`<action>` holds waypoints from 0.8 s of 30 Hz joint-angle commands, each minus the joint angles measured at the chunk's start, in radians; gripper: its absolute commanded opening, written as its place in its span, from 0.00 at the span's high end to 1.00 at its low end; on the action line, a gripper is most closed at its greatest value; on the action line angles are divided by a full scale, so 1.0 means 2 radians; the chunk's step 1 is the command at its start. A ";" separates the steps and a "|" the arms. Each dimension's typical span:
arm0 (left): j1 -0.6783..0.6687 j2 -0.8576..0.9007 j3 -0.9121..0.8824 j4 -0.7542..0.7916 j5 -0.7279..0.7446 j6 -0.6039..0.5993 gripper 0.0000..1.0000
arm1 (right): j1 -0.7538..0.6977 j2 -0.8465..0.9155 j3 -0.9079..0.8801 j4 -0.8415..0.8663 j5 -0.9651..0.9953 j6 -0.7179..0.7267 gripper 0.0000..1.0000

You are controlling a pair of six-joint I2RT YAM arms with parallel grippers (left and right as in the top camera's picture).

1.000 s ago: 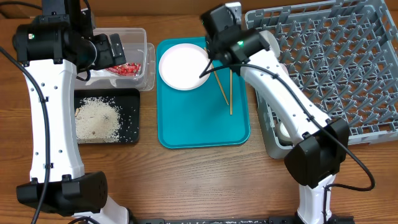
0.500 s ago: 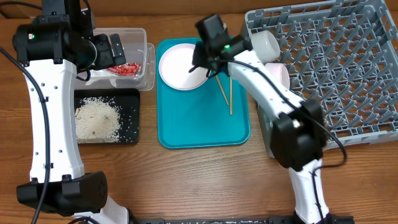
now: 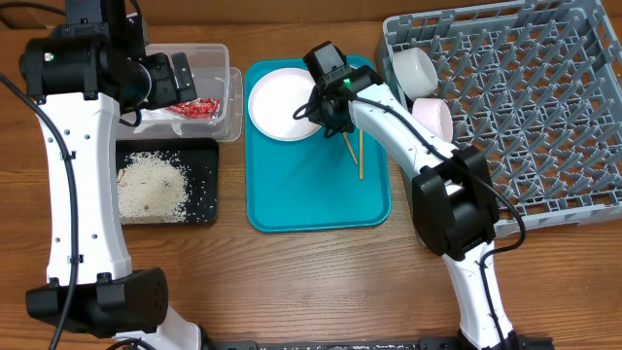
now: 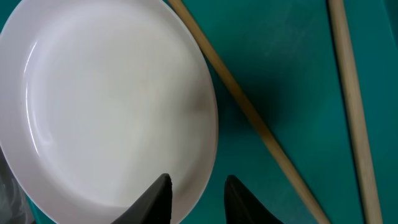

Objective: Sort waste into correct bins and load items into the dishwasher
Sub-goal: 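Move the right gripper to the white plate and grasp its rim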

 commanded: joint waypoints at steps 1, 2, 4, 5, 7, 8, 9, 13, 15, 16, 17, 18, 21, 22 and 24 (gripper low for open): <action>-0.001 0.000 0.004 0.000 -0.003 0.000 0.00 | 0.005 0.021 0.006 0.005 0.004 0.023 0.70; -0.001 0.000 0.004 0.000 -0.003 0.000 0.00 | 0.005 0.027 0.006 0.005 0.001 0.023 0.70; -0.001 0.000 0.004 0.000 -0.003 0.000 0.00 | 0.005 0.034 0.006 0.007 -0.003 0.023 0.71; -0.001 0.000 0.004 0.000 -0.003 0.000 0.00 | 0.005 0.037 0.006 0.009 -0.005 0.023 0.71; -0.001 0.000 0.004 0.000 -0.003 0.000 0.00 | 0.005 0.039 0.006 0.016 -0.007 0.023 0.71; -0.001 0.000 0.004 0.000 -0.003 0.000 0.00 | 0.006 0.039 0.006 0.019 -0.007 0.023 0.73; -0.001 0.000 0.004 0.000 -0.003 0.000 0.00 | 0.006 0.040 0.006 0.020 -0.006 0.023 0.74; -0.001 0.000 0.004 0.000 -0.003 0.000 0.00 | 0.007 0.046 0.006 0.024 -0.006 0.023 0.78; -0.001 0.000 0.004 0.000 -0.003 0.000 0.00 | 0.007 0.055 0.006 0.025 -0.007 0.023 0.83; -0.001 0.000 0.004 0.000 -0.003 0.000 0.00 | 0.007 0.056 0.006 0.025 -0.007 0.025 0.85; -0.001 0.000 0.004 0.000 -0.003 0.000 0.00 | 0.007 0.061 0.006 0.025 -0.007 0.025 0.88; -0.001 0.000 0.004 0.000 -0.003 0.000 0.00 | 0.007 0.063 0.006 0.025 -0.010 0.025 0.92; -0.001 0.000 0.004 0.000 -0.003 0.000 0.00 | 0.007 0.062 0.007 0.023 -0.016 0.024 0.96; -0.001 0.000 0.004 0.000 -0.003 0.000 0.00 | 0.007 0.059 0.010 0.023 -0.016 0.023 0.96; -0.001 0.000 0.004 0.000 -0.003 0.000 0.00 | 0.003 0.052 0.022 0.017 -0.016 0.011 0.96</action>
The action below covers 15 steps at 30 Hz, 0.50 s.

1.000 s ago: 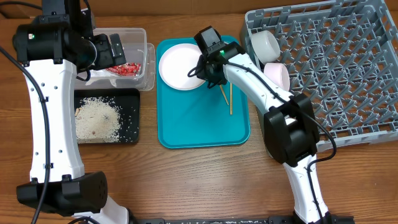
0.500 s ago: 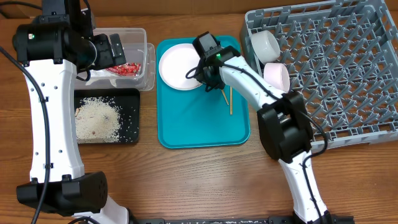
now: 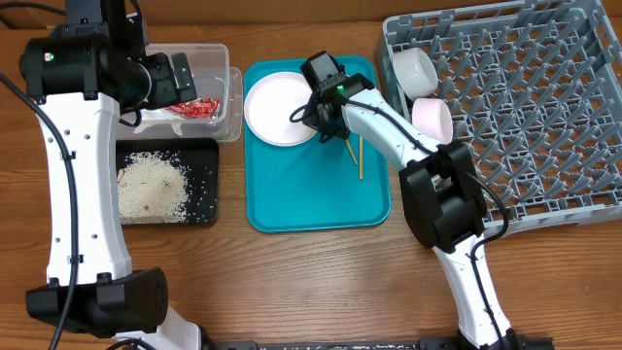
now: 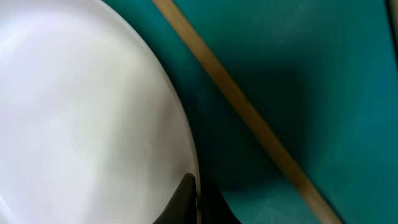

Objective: Sort waste into correct bins and load items into the dishwasher
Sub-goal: 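Move the right gripper to the white plate and grasp its rim, then lift the white plate with the right gripper and stand it in the rack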

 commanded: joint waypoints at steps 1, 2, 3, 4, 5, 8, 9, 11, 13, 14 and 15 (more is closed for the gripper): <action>-0.001 0.000 0.004 0.000 -0.003 0.000 0.00 | -0.003 0.003 0.023 -0.010 -0.008 -0.026 0.96; -0.001 0.000 0.004 0.000 -0.003 0.000 0.00 | -0.007 -0.005 0.032 -0.016 -0.008 -0.041 0.96; -0.001 0.000 0.004 0.000 -0.003 0.000 0.00 | -0.011 -0.015 0.039 -0.021 -0.007 -0.056 0.96; -0.001 0.000 0.004 0.000 -0.003 -0.001 0.00 | -0.016 -0.028 0.049 -0.028 -0.008 -0.076 0.96; -0.001 0.000 0.004 0.000 -0.003 0.000 0.00 | -0.021 -0.040 0.059 -0.034 -0.007 -0.093 0.96; -0.001 0.000 0.004 0.000 -0.003 0.000 0.00 | -0.037 -0.083 0.093 -0.050 -0.007 -0.154 0.96; -0.001 0.000 0.004 0.000 -0.003 0.000 0.00 | -0.043 -0.101 0.105 -0.055 -0.007 -0.178 0.96; -0.001 0.000 0.004 0.000 -0.003 0.000 0.00 | -0.054 -0.136 0.121 -0.060 -0.002 -0.225 0.96; -0.001 0.000 0.004 0.000 -0.003 0.000 0.00 | -0.067 -0.175 0.134 -0.069 0.028 -0.266 0.96; -0.001 0.000 0.004 0.000 -0.003 0.000 0.00 | -0.073 -0.193 0.137 -0.075 0.050 -0.288 0.96; -0.001 0.000 0.004 0.000 -0.003 0.000 0.00 | -0.080 -0.211 0.137 -0.080 0.075 -0.314 0.96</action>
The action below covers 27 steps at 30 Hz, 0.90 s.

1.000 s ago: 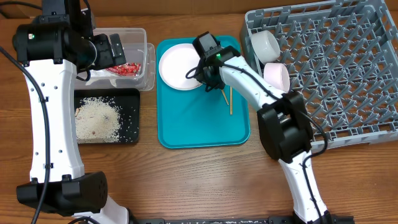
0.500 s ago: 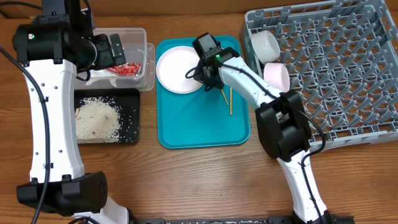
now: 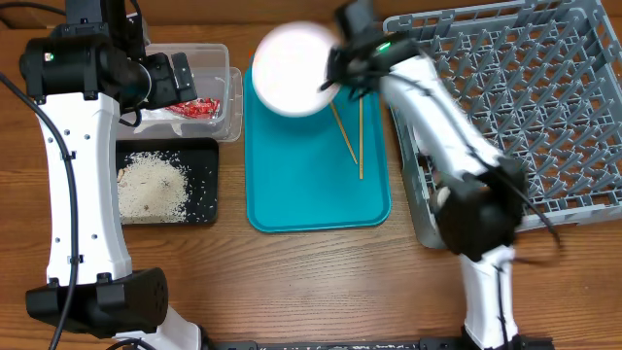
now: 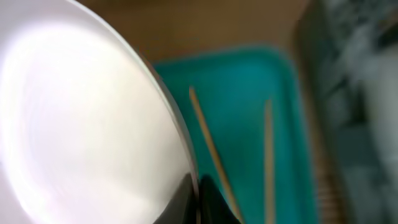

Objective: Sort waste into correct bins and load items into the dishwasher
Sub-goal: 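Lift the white plate with the right gripper and stand it in the rack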

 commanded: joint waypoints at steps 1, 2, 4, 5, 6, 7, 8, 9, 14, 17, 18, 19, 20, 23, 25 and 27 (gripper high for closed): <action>-0.001 0.000 0.004 0.000 -0.003 0.000 0.00 | -0.023 -0.109 0.033 -0.011 0.089 -0.123 0.96; -0.001 0.000 0.004 0.000 -0.003 0.000 0.00 | -0.029 -0.125 0.033 -0.017 0.123 -0.144 0.96; -0.001 0.000 0.004 0.000 -0.003 0.000 0.00 | -0.043 -0.150 0.033 -0.026 0.208 -0.176 0.96; -0.001 0.000 0.004 0.000 -0.003 0.000 0.00 | -0.050 -0.157 0.033 -0.029 0.244 -0.190 0.96; -0.001 0.000 0.004 0.000 -0.003 0.000 0.00 | -0.060 -0.162 0.033 -0.031 0.279 -0.205 0.96; -0.001 0.000 0.004 0.000 -0.003 0.000 0.00 | -0.067 -0.164 0.033 -0.031 0.304 -0.219 0.96; -0.001 0.000 0.004 0.000 -0.003 0.000 0.00 | -0.075 -0.164 0.033 -0.033 0.327 -0.233 0.96; -0.001 0.000 0.004 0.000 -0.003 0.000 0.00 | -0.085 -0.162 0.029 -0.034 0.354 -0.249 0.96; -0.001 0.000 0.004 0.000 -0.003 0.000 0.00 | -0.119 -0.160 -0.027 -0.014 0.426 -0.266 0.96; -0.001 0.000 0.004 0.000 -0.003 0.000 0.00 | -0.135 -0.160 -0.085 0.021 0.429 -0.287 0.96; -0.001 0.000 0.004 0.000 -0.003 0.000 0.00 | -0.138 -0.160 -0.104 0.034 0.430 -0.290 0.96; -0.001 0.000 0.004 0.000 -0.003 0.000 0.00 | -0.141 -0.160 -0.123 0.047 0.433 -0.290 0.96; -0.001 0.000 0.004 0.000 -0.003 0.000 0.00 | -0.142 -0.160 -0.147 0.065 0.439 -0.292 0.96; -0.001 0.000 0.004 0.000 -0.003 0.000 0.00 | -0.142 -0.160 -0.213 0.125 0.450 -0.305 0.96; -0.001 0.000 0.004 0.000 -0.003 -0.001 0.00 | -0.142 -0.160 -0.251 0.163 0.450 -0.315 0.96; -0.001 0.000 0.004 0.000 -0.003 0.000 0.00 | -0.142 -0.160 -0.285 0.190 0.447 -0.316 0.96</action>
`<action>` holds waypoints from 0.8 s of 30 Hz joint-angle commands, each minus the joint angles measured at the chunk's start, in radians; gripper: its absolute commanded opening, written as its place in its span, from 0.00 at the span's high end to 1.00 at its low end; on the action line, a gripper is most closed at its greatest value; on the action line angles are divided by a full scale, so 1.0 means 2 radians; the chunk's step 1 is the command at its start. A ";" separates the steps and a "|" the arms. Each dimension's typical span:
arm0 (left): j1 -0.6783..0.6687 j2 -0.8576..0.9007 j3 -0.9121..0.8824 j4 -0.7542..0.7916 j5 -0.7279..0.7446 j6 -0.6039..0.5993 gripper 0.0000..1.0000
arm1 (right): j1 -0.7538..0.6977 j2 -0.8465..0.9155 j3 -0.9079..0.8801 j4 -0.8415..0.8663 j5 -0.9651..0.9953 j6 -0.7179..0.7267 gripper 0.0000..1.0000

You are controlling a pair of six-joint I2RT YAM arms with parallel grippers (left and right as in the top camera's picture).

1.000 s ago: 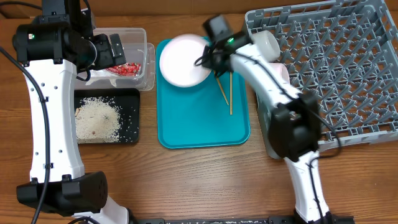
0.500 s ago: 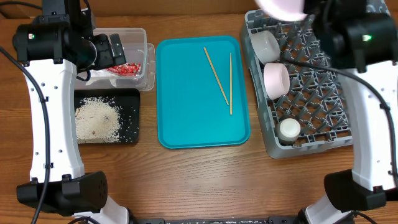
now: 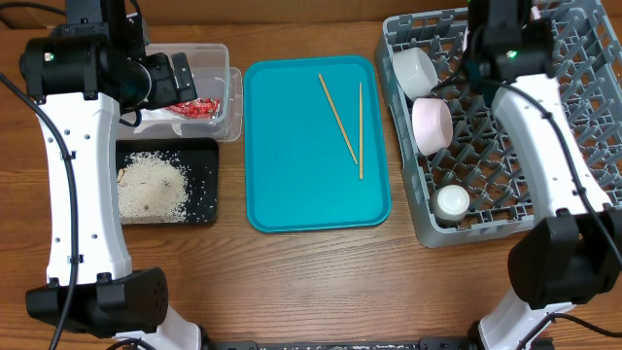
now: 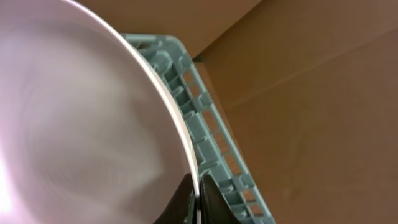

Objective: Sort waste into correct bins and load items into the dishwasher
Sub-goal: 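Lift the white plate with the right gripper and stand it in the rack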

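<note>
A white plate (image 4: 81, 124) fills the left of the right wrist view, and my right gripper (image 4: 196, 200) is shut on its rim. Behind the plate runs the edge of the grey dish rack (image 4: 214, 149). Overhead, my right arm (image 3: 505, 49) reaches over the rack's far left part (image 3: 573, 194) and hides the plate. Two wooden chopsticks (image 3: 340, 122) lie on the teal tray (image 3: 292, 194). My left gripper (image 3: 182, 78) hangs open over the clear bin (image 3: 209, 58), which holds a red wrapper (image 3: 194, 107).
In the rack's left side sit a white bowl (image 3: 413, 68), a pink bowl (image 3: 432, 124) and a small white cup (image 3: 452, 202). A black tray with rice (image 3: 155, 185) lies in front of the clear bin. Brown cardboard stands behind the rack.
My right gripper has carried the plate from above the tray's far end to the rack's far left corner. The tray now holds only the chopsticks. The left arm has not moved.
The plate lay on the teal tray with my right gripper open around its rim. Then the gripper was shut on the rim. Later the plate was lifted above the tray's far end, and now it is at the dish rack.
</note>
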 commanded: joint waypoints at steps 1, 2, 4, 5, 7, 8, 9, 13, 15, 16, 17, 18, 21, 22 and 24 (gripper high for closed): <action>-0.001 0.000 0.004 0.000 -0.003 -0.001 0.00 | 0.000 -0.008 -0.042 0.028 0.011 -0.013 0.96; -0.001 0.000 0.004 0.000 -0.003 0.000 0.00 | 0.000 -0.008 -0.053 0.033 0.002 -0.013 0.96; -0.001 0.000 0.004 0.000 -0.003 0.000 0.00 | 0.000 -0.008 -0.072 0.044 -0.016 -0.013 0.96; -0.001 0.000 0.004 0.000 -0.003 0.000 0.00 | 0.000 -0.008 -0.077 0.046 -0.030 -0.011 0.96; -0.001 0.000 0.004 0.000 -0.003 0.000 0.00 | 0.000 -0.008 -0.082 0.045 -0.066 -0.009 0.92; -0.001 0.000 0.004 0.000 -0.003 0.000 0.00 | 0.000 -0.008 -0.082 0.045 -0.081 -0.009 0.82; -0.001 0.000 0.004 0.000 -0.003 0.000 0.00 | 0.000 -0.008 -0.082 0.046 -0.091 -0.009 0.63; -0.001 0.000 0.004 0.000 -0.003 0.000 0.00 | 0.000 -0.008 -0.077 0.057 -0.116 0.009 0.00; -0.001 0.000 0.004 0.000 -0.003 0.000 0.00 | 0.000 -0.010 -0.067 0.052 -0.116 0.034 0.00; -0.001 0.000 0.004 0.000 -0.003 0.000 0.00 | 0.000 -0.013 -0.057 0.044 -0.116 0.047 0.00; -0.001 0.000 0.004 0.000 -0.003 0.000 0.00 | 0.000 -0.016 -0.047 0.035 -0.117 0.060 0.00; -0.001 0.000 0.004 0.000 -0.003 -0.001 0.00 | 0.000 -0.021 -0.033 0.021 -0.119 0.073 0.00; -0.001 0.000 0.004 0.000 -0.003 0.000 0.00 | 0.003 -0.037 0.016 -0.039 -0.169 0.082 0.00; -0.001 0.000 0.004 0.000 -0.003 0.000 0.00 | 0.004 -0.043 0.033 -0.059 -0.191 0.082 0.00; -0.001 0.000 0.004 0.000 -0.003 0.000 0.00 | 0.006 -0.055 0.067 -0.096 -0.241 0.083 0.00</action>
